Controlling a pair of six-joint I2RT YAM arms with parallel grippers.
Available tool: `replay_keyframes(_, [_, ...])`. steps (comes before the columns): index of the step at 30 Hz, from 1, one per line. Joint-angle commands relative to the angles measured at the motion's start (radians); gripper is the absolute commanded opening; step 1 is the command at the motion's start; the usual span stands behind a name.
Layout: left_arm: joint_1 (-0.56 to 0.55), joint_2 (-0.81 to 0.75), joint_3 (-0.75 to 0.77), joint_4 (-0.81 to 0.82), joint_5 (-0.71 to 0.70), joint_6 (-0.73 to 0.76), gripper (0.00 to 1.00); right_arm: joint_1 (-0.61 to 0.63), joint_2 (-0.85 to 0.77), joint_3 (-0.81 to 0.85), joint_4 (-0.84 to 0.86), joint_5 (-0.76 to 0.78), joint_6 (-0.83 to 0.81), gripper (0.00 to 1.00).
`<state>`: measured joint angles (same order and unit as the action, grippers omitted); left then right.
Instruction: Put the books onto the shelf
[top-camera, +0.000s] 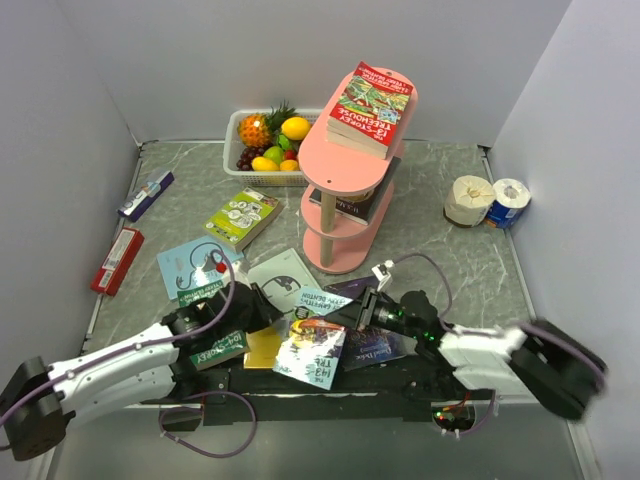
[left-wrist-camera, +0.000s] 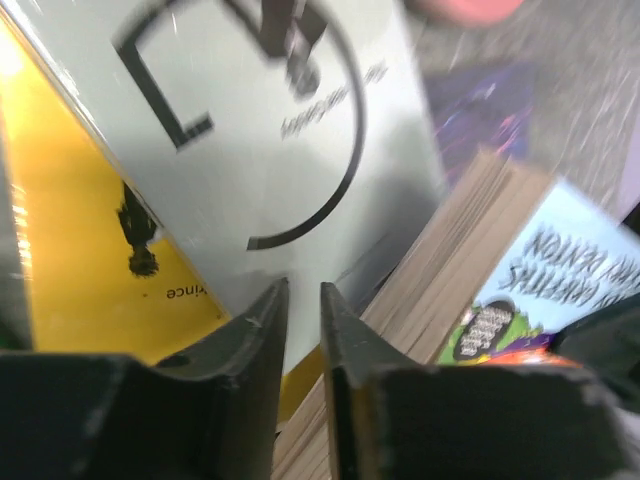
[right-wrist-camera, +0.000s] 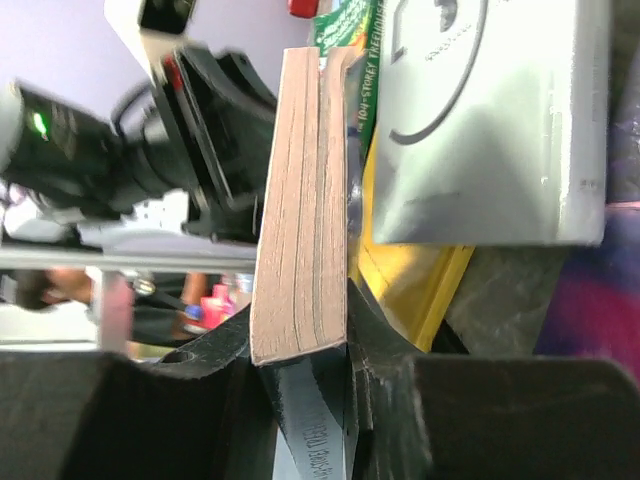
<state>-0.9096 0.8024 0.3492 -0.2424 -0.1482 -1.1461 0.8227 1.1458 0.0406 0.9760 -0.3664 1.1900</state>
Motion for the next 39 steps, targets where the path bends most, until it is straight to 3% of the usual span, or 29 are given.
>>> replay_keyframes(1, [-0.003, -0.066, 0.131, -0.171, -0.166, 0.043, 0.29, 0.006, -0.410, 0.051, -0.636, 0.119, -0.163, 0.00])
replay_keyframes(3, [-0.003, -0.075, 0.163, -0.187, -0.201, 0.063, 0.30, -0.063, -0.515, 0.093, -0.785, 0.156, -0.193, 0.00])
replay_keyframes(7, [0.001, -0.062, 0.214, -0.213, -0.232, 0.094, 0.31, -0.238, -0.613, 0.172, -1.063, 0.055, -0.292, 0.00])
replay_keyframes(13, [0.009, -0.039, 0.254, -0.212, -0.269, 0.123, 0.33, -0.396, -0.632, 0.304, -1.246, 0.098, -0.394, 0.00])
replay_keyframes(26, [0.069, -0.022, 0.298, -0.158, -0.237, 0.180, 0.36, -0.787, -0.390, 0.416, -0.953, -0.170, -0.349, 0.00])
replay_keyframes(33, [0.117, -0.019, 0.293, -0.130, -0.202, 0.203, 0.37, -0.908, -0.328, 0.421, -0.823, -0.255, -0.282, 0.00])
replay_keyframes(39, [0.164, -0.006, 0.309, -0.091, -0.154, 0.230, 0.38, -0.939, -0.307, 0.375, -0.611, -0.292, -0.173, 0.00])
